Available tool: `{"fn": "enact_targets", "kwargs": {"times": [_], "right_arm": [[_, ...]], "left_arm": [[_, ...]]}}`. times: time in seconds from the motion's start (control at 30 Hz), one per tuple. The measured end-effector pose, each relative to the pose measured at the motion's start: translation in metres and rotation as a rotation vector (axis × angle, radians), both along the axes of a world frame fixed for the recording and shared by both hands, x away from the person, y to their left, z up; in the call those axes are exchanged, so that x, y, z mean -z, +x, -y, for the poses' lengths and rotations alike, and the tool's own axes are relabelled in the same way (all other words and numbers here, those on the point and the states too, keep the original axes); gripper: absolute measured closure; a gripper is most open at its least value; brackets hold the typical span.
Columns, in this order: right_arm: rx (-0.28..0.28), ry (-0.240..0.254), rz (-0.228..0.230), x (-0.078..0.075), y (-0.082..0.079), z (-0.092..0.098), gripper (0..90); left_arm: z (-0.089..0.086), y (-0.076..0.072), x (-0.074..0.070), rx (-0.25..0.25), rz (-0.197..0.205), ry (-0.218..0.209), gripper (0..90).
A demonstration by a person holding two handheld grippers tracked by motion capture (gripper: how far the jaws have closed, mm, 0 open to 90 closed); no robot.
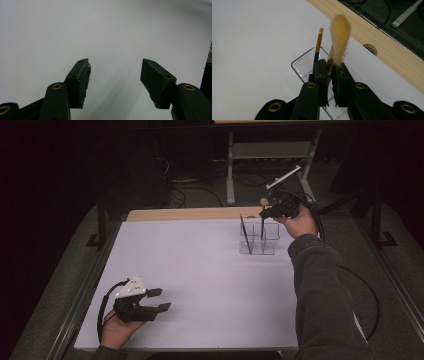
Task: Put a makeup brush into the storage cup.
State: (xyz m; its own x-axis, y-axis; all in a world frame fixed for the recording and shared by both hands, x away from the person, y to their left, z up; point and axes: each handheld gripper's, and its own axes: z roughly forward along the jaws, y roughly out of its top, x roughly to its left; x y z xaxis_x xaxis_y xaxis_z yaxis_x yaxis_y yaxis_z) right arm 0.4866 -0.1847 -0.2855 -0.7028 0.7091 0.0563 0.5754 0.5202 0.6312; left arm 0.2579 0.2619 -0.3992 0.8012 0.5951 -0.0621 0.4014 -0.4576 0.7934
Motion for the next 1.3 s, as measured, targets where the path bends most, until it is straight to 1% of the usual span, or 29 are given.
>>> {"fn": "enact_targets", "kwargs": {"times": [0.13,0.27,0.6,0.67,0.77,0.83,0.93,1.1,1.17,1.3], "right_arm": [[-0.001,-0.001,0.005,0.004,0.0,0.0,82.7],[0.003,0.001,-0.006,0.006,0.0,0.0,82.7],[0.01,0.005,-0.01,0.012,0.0,-0.001,82.7],[0.012,0.004,-0.01,0.012,0.001,-0.001,82.6],[0.016,0.007,-0.006,0.014,0.001,-0.001,82.7],[0.021,0.021,-0.005,0.016,0.0,-0.001,82.6],[0.027,0.012,-0.004,0.019,0.0,-0.001,82.6],[0.036,0.015,-0.008,0.023,0.0,0.001,82.6],[0.039,0.015,-0.016,0.024,0.0,0.0,82.6],[0.036,0.015,-0.021,0.029,0.0,0.001,82.6]], "left_arm": [[0.0,0.0,0.0,-0.004,0.0,-0.004,39.6],[0.0,0.0,0.0,0.002,0.002,0.0,39.6],[0.0,-0.001,0.0,-0.005,-0.005,-0.004,39.6],[-0.001,0.0,0.0,-0.002,0.003,-0.003,39.6],[-0.002,0.0,0.0,0.0,0.004,0.0,39.6],[-0.001,0.0,0.0,-0.001,0.002,-0.004,39.5],[-0.001,0.0,-0.001,-0.002,0.004,0.0,39.5],[-0.001,0.0,0.0,-0.002,-0.001,0.0,39.6],[-0.001,0.0,0.0,-0.003,0.0,-0.001,39.6],[-0.001,0.0,0.0,-0.002,-0.001,0.0,39.6]]}}
